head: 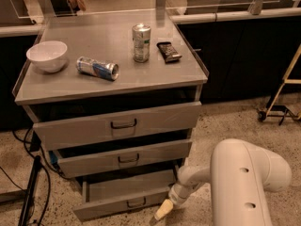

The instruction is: Close bottom drawer

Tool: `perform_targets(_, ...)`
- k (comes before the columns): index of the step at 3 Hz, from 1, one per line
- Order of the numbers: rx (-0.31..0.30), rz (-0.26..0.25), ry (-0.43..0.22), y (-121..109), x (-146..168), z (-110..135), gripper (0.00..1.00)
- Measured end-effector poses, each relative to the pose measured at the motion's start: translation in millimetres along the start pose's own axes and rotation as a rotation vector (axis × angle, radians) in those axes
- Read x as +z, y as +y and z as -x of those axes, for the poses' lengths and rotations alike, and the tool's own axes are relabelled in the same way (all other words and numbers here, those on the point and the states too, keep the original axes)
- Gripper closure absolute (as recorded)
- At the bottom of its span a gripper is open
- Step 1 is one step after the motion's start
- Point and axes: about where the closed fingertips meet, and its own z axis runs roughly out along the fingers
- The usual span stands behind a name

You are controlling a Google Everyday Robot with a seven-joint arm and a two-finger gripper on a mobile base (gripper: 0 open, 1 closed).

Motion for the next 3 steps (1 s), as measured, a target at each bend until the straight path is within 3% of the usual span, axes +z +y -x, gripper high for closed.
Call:
perform_targets(1, 0.000, 0.000, 0.000, 0.0, 0.0, 0.0, 0.19)
perform_targets(3, 0.000, 0.000, 0.000, 0.0, 0.0, 0.0, 0.65)
